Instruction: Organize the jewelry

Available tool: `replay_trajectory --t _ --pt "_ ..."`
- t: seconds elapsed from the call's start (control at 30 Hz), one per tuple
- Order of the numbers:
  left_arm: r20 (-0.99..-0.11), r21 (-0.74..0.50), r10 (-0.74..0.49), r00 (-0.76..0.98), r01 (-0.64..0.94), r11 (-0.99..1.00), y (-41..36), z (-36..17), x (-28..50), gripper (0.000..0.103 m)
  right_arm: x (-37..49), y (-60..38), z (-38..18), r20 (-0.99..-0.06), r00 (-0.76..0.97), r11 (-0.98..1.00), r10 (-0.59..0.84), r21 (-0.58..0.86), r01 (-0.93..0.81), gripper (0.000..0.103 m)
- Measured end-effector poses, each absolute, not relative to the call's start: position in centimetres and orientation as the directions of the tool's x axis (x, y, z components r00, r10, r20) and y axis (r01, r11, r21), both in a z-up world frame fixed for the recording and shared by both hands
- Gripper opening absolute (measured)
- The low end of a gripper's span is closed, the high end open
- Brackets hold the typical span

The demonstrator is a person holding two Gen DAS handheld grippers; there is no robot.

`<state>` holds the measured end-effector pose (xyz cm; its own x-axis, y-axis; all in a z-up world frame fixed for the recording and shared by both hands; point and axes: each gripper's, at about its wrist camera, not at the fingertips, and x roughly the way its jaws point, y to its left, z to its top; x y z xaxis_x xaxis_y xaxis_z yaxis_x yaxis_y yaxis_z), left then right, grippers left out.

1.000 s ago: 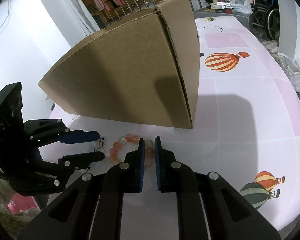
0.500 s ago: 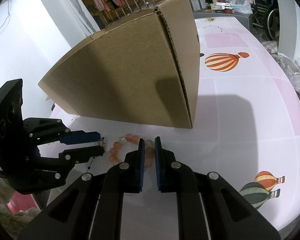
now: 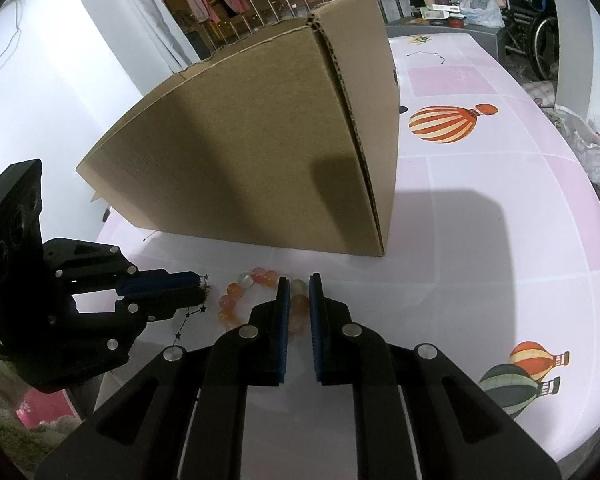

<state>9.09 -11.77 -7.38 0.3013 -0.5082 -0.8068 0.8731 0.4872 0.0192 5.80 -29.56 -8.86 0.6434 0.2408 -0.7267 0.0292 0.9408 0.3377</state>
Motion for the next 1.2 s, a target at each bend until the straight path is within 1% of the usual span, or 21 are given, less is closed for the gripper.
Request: replay_trajectory --t 0.07,0.13,0.23,0.4,0.5,0.67,0.9,0.93,1.2 --pt "-0.798 0.013 -0.522 0.302 0.874 0.487 -11.6 -7.1 8.9 0.008 5.8 -29.6 -8.8 -0.726 0.644 0.94 0.242 0.34 0.03 0.01" --pt "-0.792 0.018 -0.526 0.31 0.872 0.489 -11.7 -6.9 8.7 0.024 5.8 -29.6 -8.8 -0.725 0.645 0.939 0.242 0.341 0.031 0.01" --pt "-0.794 0.034 -0.515 0.324 0.869 0.494 -11.8 -6.9 8.6 0.027 5.8 -29.6 -8.8 -0.725 0.645 0.939 0.242 0.341 0.031 0.01" --pt "-0.832 0.033 -0.466 0.303 0.864 0.503 -12.2 -7.5 9.2 0.027 5.7 -29.6 -8.8 -0.724 0.645 0.938 0.244 0.344 0.031 0.01" --pt "-0.848 0.004 -0.454 0.273 0.86 0.51 -12.1 -7.3 9.6 0.027 5.8 -29.7 -8.8 -0.722 0.646 0.937 0.247 0.349 0.032 0.01" --pt "-0.866 0.011 -0.429 0.258 0.867 0.498 -12.5 -7.2 9.6 0.026 5.8 -29.8 -8.9 -0.719 0.648 0.935 0.25 0.353 0.031 0.01" --pt "-0.878 0.009 -0.42 0.232 0.883 0.469 -13.5 -6.9 9.7 0.015 5.7 -29.9 -9.0 -0.718 0.649 0.934 0.252 0.356 0.031 0.01" --pt "-0.879 0.008 -0.415 0.236 0.877 0.48 -13.3 -7.0 9.7 0.011 5.7 -29.9 -9.0 -0.718 0.649 0.934 0.252 0.356 0.032 0.01" --pt "-0.871 0.016 -0.421 0.254 0.87 0.492 -13.3 -7.2 9.4 0.01 5.7 -29.9 -9.0 -0.718 0.649 0.933 0.252 0.357 0.032 0.01"
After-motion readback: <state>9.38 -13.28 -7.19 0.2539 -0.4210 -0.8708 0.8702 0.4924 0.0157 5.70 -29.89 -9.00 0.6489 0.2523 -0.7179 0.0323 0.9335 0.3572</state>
